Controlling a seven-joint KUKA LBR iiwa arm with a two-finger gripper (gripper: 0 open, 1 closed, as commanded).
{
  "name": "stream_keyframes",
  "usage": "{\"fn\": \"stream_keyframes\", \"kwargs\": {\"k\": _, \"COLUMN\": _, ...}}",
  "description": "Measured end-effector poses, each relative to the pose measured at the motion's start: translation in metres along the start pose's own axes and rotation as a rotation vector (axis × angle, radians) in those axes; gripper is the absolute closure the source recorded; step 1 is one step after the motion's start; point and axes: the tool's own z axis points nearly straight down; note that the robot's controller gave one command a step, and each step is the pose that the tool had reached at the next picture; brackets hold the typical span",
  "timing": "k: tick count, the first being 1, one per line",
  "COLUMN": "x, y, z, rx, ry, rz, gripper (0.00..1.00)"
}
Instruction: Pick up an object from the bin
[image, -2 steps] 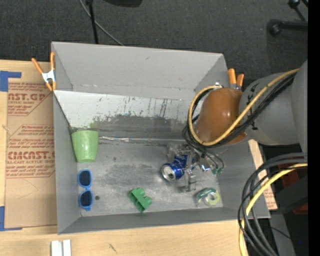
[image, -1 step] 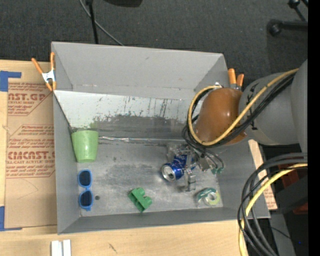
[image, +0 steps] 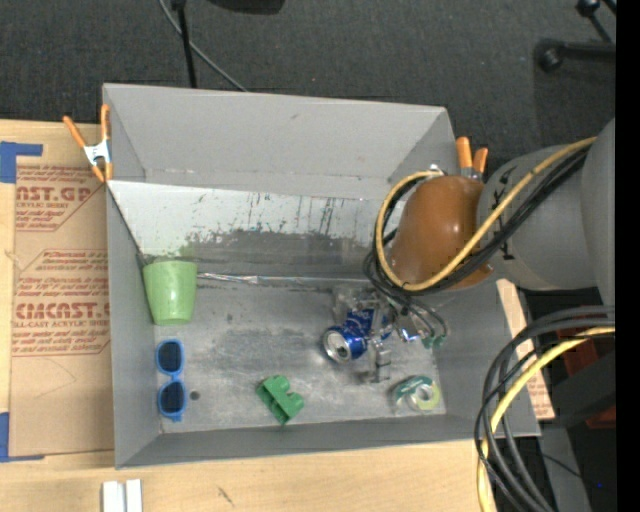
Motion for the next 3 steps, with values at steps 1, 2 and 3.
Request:
{"fn": "stream_keyframes", "kwargs": {"k": 1, "x": -0.002, "y": -0.001, "z": -0.003, "rx": 0.001, "ry": -0.004, "rz": 0.0, "gripper": 1.0}}
{"fn": "stream_keyframes", "kwargs": {"k": 2, "x": -0.004, "y": -0.001, "z": -0.053, "rx": 0.005, "ry": 0.004, "rz": 0.001, "gripper": 1.0}}
{"fn": "stream_keyframes", "kwargs": {"k": 3, "x": -0.006, "y": -0.001, "z": -0.101, "rx": 0.006, "ry": 0.003, "rz": 0.002, "gripper": 1.0}}
